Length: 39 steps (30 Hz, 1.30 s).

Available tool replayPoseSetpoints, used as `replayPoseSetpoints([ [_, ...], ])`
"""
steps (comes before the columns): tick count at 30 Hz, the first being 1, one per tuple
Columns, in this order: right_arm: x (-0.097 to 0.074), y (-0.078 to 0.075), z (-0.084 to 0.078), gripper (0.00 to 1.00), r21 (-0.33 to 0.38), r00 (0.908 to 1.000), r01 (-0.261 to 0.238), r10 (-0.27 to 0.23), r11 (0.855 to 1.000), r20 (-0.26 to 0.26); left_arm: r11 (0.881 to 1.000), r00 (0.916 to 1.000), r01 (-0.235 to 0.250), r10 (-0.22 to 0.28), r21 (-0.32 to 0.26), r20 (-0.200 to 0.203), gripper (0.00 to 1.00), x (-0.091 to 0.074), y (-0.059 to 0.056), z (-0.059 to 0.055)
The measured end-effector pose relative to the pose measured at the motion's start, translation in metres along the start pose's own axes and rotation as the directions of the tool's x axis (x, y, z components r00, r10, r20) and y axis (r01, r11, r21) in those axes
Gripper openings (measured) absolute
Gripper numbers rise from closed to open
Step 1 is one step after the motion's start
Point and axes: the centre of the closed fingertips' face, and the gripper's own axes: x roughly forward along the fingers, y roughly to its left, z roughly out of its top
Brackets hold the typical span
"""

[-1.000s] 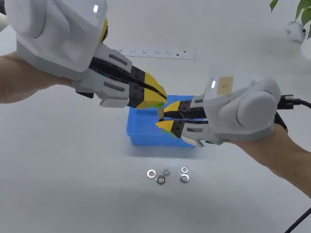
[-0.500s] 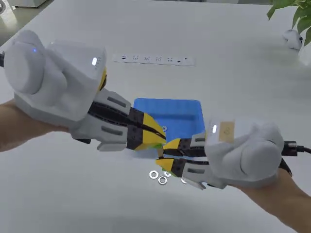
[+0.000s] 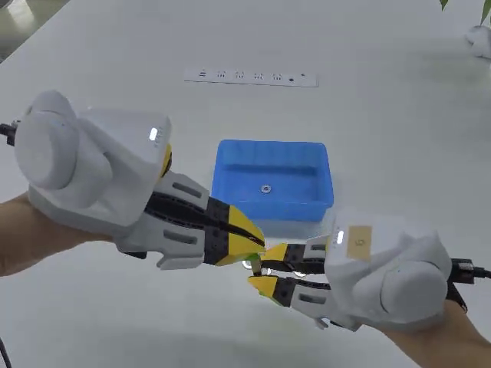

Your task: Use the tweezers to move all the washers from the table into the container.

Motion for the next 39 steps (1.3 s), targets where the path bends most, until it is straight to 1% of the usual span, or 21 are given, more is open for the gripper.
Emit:
replayPoseSetpoints([
  [7, 0.001, -0.002, -0.005, 0.12, 0.012, 1.0, -0.009, 0.009, 1.0, -0.002, 1.0, 1.0, -0.001, 0.001, -0.011, -0.003, 0.06, 0.005, 0.003, -0.003],
  [16, 0.005, -0.012, -0.008, 0.12, 0.027, 0.9999, 0.015, -0.015, 1.0, 0.001, 1.0, 1.0, -0.009, 0.009, -0.011, -0.001, 0.06, 0.006, 0.013, -0.005],
  [25, 0.005, -0.018, -0.013, 0.12, 0.037, 0.9997, 0.023, -0.023, 0.999, -0.006, 1.0, 1.0, -0.006, 0.006, -0.018, 0.006, 0.06, 0.011, 0.019, -0.006],
  [29, 0.006, -0.019, -0.015, 0.12, 0.044, 0.9997, 0.022, -0.022, 0.999, -0.007, 1.0, 1.0, -0.001, 0.001, -0.015, 0.002, 0.06, 0.013, 0.019, -0.007],
  [34, 0.009, -0.017, -0.016, 0.12, 0.052, 0.9999, 0.011, -0.01, 0.999, -0.011, 1.0, 0.9999, 0.004, -0.005, -0.02, -0.01, 0.05, 0.014, 0.019, -0.011],
  [39, 0.011, -0.017, -0.019, 0.12, 0.057, 0.9999, 0.008, -0.008, 0.998, -0.013, 1.0, 0.9999, -0.001, 0.001, -0.022, -0.013, 0.05, 0.015, 0.019, -0.013],
])
